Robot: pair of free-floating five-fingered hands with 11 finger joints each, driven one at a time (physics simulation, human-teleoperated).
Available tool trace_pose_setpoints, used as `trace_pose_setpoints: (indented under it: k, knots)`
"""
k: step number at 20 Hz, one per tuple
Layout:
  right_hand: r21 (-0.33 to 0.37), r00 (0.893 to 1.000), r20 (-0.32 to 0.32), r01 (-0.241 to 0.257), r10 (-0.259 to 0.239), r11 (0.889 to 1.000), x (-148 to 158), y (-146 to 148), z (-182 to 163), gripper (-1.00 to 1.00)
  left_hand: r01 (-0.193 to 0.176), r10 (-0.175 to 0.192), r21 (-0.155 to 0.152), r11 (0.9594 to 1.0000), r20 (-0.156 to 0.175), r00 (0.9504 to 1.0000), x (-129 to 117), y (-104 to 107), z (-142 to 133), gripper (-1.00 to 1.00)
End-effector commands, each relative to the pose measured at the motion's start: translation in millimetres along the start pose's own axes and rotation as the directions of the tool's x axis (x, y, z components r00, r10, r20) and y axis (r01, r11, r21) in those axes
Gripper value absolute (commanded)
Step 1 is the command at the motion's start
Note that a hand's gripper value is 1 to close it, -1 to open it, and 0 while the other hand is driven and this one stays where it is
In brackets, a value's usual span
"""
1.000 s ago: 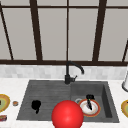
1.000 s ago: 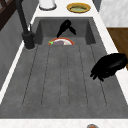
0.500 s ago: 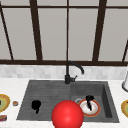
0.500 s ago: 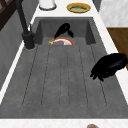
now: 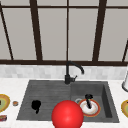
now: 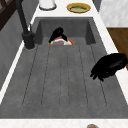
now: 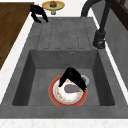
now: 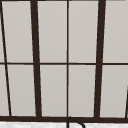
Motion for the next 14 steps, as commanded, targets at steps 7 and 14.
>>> trace_pose_setpoints:
  k: [7,14]
  knots:
    - [-0.022,0.999,0.046,-0.024,0.025,0.999,0.4,43.0,-47.4,-1.00,0.000,0.000,0.000,1.0000,0.000,1.0000,0.0,0.0,0.0,0.00]
    - [-0.060,0.998,0.040,-0.051,0.054,0.997,0.0,27.9,-51.7,1.00,0.000,0.000,0.000,1.0000,0.000,1.0000,0.0,0.0,0.0,0.00]
